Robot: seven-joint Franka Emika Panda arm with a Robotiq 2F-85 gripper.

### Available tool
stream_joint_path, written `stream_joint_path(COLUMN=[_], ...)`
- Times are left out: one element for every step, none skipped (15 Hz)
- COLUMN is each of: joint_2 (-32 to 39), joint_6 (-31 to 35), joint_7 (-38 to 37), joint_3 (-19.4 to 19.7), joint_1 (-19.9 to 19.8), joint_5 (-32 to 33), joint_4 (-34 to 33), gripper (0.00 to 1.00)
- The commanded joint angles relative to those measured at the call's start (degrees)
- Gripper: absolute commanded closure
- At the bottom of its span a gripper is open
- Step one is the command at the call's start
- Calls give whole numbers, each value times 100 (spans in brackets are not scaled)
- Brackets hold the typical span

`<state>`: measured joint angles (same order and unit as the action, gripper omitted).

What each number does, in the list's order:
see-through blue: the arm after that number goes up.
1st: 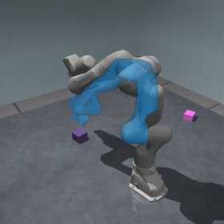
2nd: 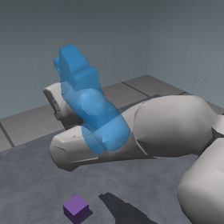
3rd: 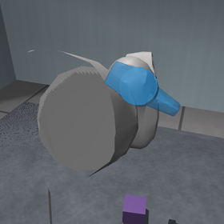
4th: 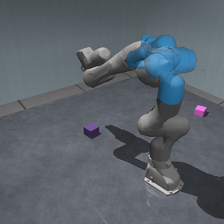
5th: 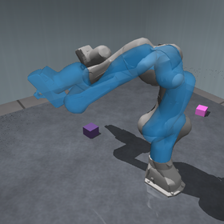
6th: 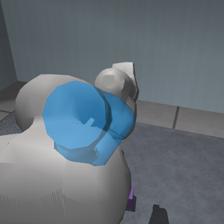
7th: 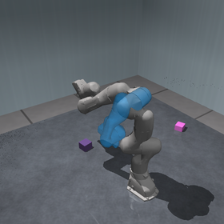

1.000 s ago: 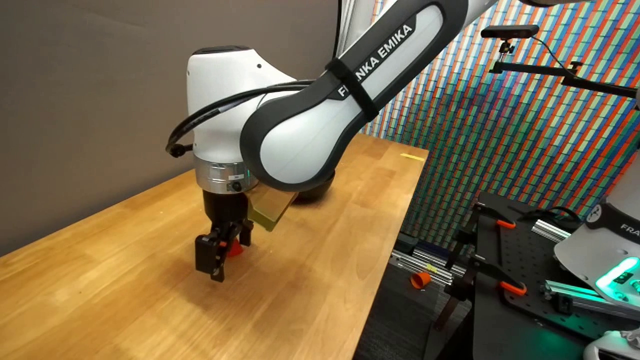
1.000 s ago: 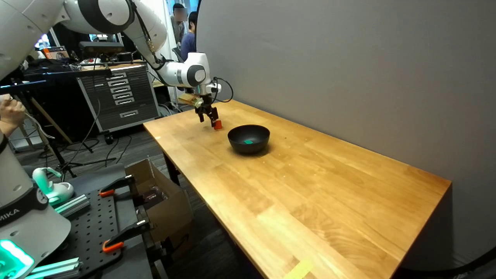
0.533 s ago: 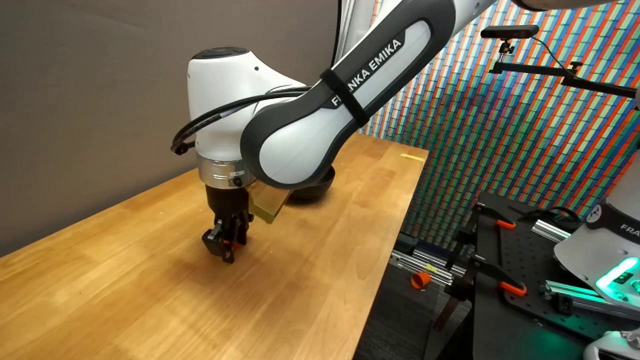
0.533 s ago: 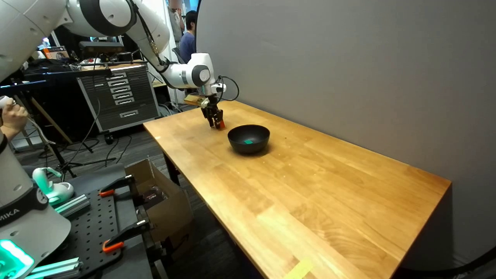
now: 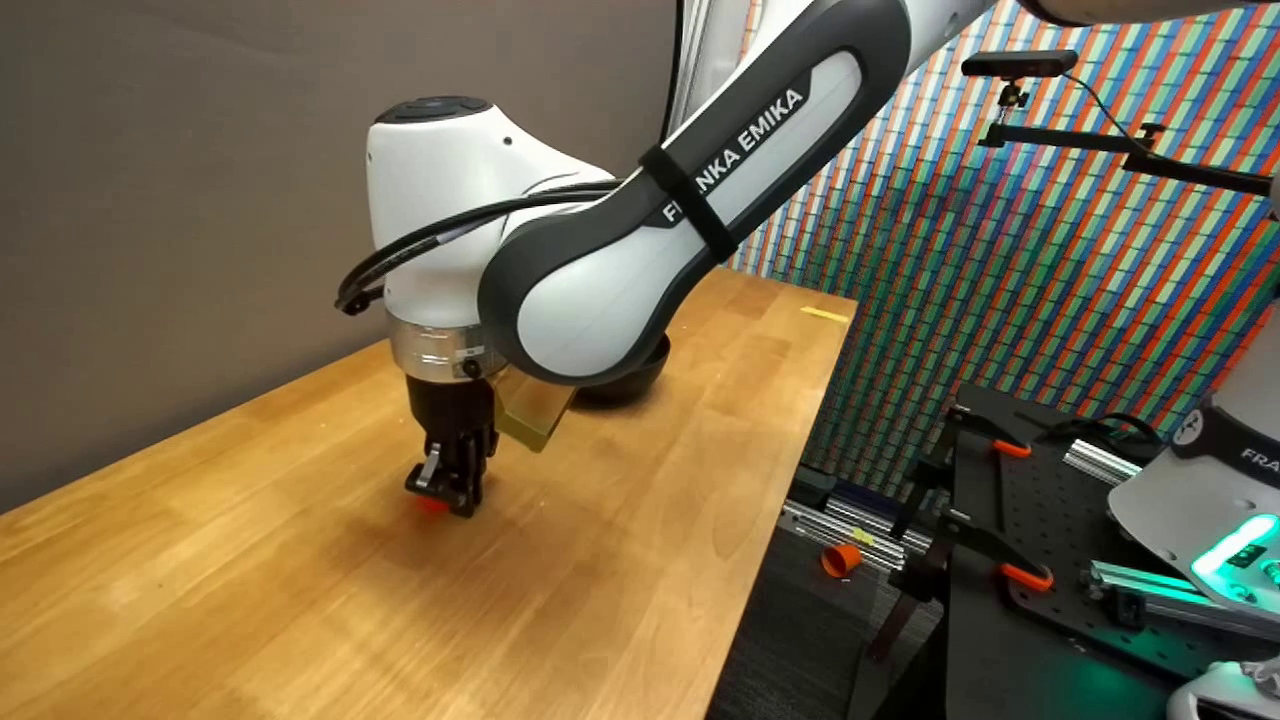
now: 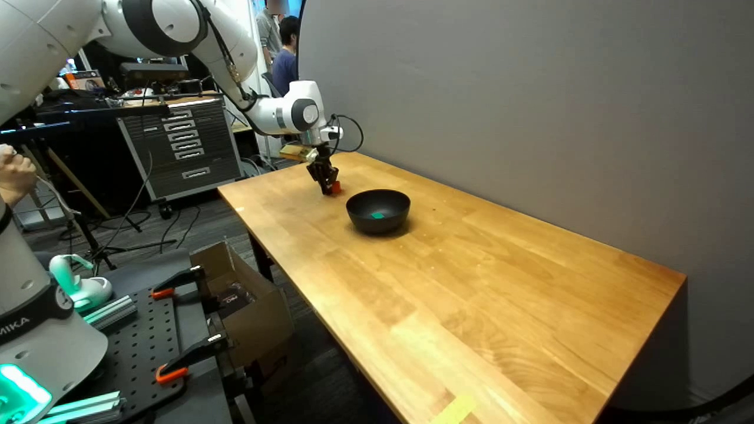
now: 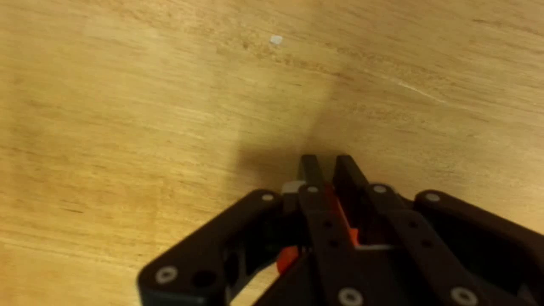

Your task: Place the blocks inside the black bowl

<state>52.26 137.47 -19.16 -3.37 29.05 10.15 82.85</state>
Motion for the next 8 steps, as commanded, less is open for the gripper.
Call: stream_joint_path(joint_2=[33,-13,-49,-61,-71,-71,-70,-74], joint_6=[-138,-174,-233,-289,-362,-438,-505,-604], joint_7=[20,23,17,28,49,92,101,126], joint_3=[100,119,143,151,135,117,118,82], joint_1=[97,109,114,103,81,69,74,51], joint_5=[131,166,203,223,207,205,213,174], joint_4=[-167,-121,-101,-100,-118,-146,-184,-229], gripper=[100,100,100,98,73,72,70,64])
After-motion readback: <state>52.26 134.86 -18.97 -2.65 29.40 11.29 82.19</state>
